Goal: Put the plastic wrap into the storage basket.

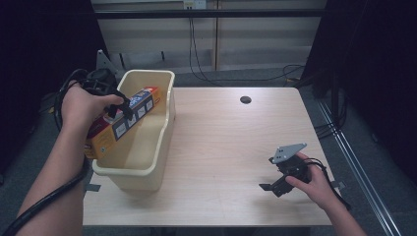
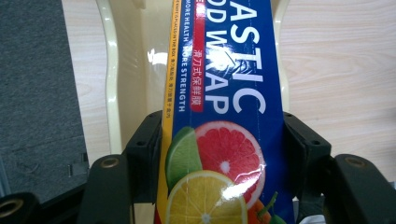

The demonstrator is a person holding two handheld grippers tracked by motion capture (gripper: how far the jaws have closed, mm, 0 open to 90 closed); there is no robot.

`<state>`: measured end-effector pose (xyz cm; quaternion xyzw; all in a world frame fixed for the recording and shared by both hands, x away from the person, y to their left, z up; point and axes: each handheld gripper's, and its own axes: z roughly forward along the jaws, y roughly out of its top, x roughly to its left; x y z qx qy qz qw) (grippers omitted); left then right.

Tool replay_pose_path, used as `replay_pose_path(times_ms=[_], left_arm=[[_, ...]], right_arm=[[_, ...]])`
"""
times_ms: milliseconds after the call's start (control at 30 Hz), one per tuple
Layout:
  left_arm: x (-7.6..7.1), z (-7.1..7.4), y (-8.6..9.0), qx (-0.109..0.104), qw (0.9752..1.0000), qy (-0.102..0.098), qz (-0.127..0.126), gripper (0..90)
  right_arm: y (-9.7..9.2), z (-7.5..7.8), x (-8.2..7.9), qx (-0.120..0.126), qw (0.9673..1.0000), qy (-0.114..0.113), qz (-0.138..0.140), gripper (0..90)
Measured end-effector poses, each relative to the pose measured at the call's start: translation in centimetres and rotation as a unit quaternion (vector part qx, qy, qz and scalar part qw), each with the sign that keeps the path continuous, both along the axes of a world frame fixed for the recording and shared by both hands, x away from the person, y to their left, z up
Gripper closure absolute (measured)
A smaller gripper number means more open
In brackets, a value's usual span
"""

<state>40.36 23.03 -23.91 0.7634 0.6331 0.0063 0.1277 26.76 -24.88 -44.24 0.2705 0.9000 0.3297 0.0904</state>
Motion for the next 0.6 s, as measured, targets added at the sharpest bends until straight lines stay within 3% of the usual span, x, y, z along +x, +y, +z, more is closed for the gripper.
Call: replay_pose_path(times_ms=[267,600], left_arm=[[0.1,-0.8,-0.2,-0.010,0.9999,0.008,0.004,40.6],[0.4,-2.2,-0.4,-0.001,0.9997,0.021,0.012,40.6]], right_arm=[[0.0,0.0,0.0,-0.001,1.0000,0.000,0.000,3.1],[0.0,0.1,0.0,0.000,1.0000,-0.001,-0.003,3.1]])
